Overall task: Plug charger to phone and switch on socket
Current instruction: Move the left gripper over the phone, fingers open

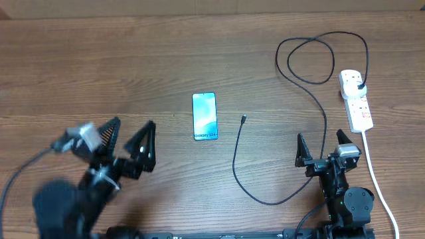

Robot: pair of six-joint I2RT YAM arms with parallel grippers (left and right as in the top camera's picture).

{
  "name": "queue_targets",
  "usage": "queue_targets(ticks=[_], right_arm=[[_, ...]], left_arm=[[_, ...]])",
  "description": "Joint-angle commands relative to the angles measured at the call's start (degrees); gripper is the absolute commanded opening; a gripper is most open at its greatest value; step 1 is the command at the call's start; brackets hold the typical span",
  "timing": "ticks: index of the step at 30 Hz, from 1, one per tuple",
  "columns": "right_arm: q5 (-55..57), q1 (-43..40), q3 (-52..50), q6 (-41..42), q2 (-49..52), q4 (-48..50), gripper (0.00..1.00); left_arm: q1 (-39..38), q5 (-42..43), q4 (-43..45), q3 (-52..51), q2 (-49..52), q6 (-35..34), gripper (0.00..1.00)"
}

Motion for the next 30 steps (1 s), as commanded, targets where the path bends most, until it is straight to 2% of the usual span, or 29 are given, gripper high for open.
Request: queue_targets(ticks=[1,3,5,7,10,14,16,21,26,30], right_arm=[[0.1,0.3,-0.6,-0.2,-0.5,0.5,1.00],[0.1,0.3,-0.6,-0.2,-0.5,0.5,1.00],[0.1,0.3,-0.6,-0.2,-0.5,0.5,1.00],[0.1,0.3,-0.6,-0.2,-0.5,0.5,1.00],[0.1,0.3,-0.6,-0.2,-0.5,0.5,1.00],[0.1,0.3,-0.6,-0.2,-0.5,0.5,1.00],[0.1,0.3,-0.6,-0.2,-0.5,0.5,1.00],[0.1,0.3,-0.6,-0.2,-0.5,0.5,1.00],[0.1,0.3,-0.6,-0.2,-0.5,0.5,1.00],[0.1,0.3,-0.6,-0.2,-0.5,0.5,1.00]], left_arm=[[0.2,-0.3,-20.3,20.5,17.6,12.3,1.00],[0.2,1.5,-30.9,31.2,26.6,13.1,1.00],[0.2,5.8,-35.7,36.6,31.8,13.0,1.00],[0.1,9.9,-37.1,39.5,35.6,16.0,1.00],[-1.8,10.0,-40.1,42.4,40.6,14.9,1.00],[-7.8,2.6,-45.7,45.1,46.3,11.6,1.00],[-13.7,-7.1,-48.5,46.7,50.3,7.2,1.00],[-20.6,-18.9,-54.8,55.8,60.3,1.6,1.00],[-20.9,-24.2,-63.9,66.6,72.4,1.4,1.00],[-20.9,-21.2,-61.8,67.3,77.9,1.3,1.00]])
